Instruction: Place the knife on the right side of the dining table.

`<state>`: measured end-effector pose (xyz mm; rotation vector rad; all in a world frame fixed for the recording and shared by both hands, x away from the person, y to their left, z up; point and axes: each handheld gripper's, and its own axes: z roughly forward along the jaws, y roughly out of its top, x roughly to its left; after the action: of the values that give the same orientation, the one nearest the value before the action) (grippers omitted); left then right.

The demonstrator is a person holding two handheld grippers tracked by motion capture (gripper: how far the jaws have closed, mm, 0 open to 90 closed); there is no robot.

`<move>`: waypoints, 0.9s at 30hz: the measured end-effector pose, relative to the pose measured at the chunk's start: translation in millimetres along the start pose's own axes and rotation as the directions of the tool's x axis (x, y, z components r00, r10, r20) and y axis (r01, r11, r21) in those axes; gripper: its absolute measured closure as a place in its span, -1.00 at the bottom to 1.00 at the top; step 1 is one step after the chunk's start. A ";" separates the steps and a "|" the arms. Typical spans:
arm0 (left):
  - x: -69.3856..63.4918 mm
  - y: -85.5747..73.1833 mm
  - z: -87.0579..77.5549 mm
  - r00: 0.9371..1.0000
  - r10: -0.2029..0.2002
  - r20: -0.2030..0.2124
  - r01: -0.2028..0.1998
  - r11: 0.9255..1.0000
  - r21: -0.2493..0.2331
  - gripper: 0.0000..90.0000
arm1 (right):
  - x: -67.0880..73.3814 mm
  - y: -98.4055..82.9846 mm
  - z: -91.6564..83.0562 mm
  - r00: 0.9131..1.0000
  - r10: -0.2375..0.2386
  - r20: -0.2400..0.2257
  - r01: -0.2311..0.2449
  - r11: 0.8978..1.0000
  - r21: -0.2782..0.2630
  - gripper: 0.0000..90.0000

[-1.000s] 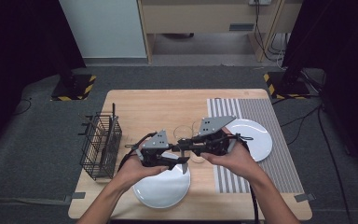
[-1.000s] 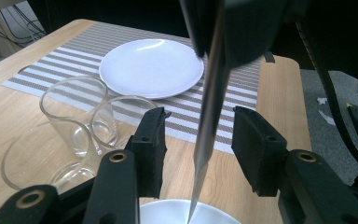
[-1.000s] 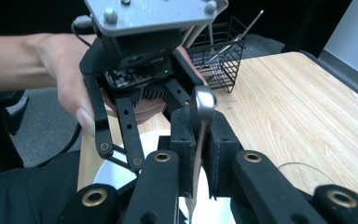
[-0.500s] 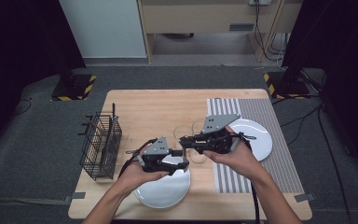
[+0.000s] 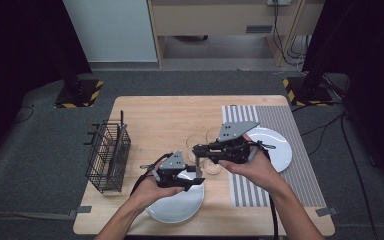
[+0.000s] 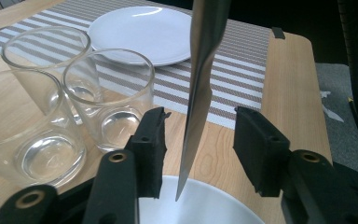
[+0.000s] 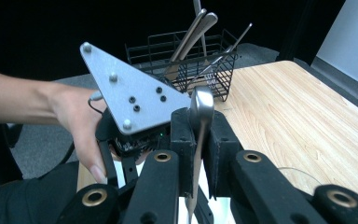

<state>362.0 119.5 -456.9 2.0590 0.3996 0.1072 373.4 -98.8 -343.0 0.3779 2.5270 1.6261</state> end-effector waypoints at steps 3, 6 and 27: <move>0.8 -1.0 2.4 1.000 -0.005 0.003 0.005 1.000 0.002 0.28 | -0.2 0.6 -0.5 1.000 0.002 0.000 -0.002 1.000 -0.004 0.86; 1.1 -1.6 4.0 1.000 -0.014 0.012 0.014 1.000 0.001 0.36 | -0.3 1.2 -1.0 1.000 0.002 -0.002 -0.002 1.000 -0.008 0.86; 4.6 -6.6 3.7 0.999 -0.018 0.032 0.019 1.000 -0.020 0.76 | -1.3 0.9 -3.8 1.000 0.011 -0.016 -0.011 1.000 -0.021 0.85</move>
<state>365.6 120.9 -464.8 2.0343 0.3963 0.0670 373.9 -102.2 -340.6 0.3781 2.5213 1.6655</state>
